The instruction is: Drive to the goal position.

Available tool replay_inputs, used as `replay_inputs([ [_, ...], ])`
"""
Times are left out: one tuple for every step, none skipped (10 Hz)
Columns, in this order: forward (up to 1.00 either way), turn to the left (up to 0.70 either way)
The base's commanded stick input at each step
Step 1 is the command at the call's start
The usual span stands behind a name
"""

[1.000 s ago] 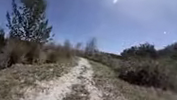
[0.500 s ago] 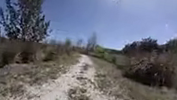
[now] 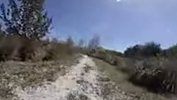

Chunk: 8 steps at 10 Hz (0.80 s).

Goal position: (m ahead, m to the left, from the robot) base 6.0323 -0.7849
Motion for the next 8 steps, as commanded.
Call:
replay_inputs([
  [0.7,0.0],
  [0.7,0.0],
  [0.7,0.0],
  [0.7,0.0],
  [0.7,0.0],
  [0.7,0.0],
  [0.7,0.0],
  [0.7,0.0],
])
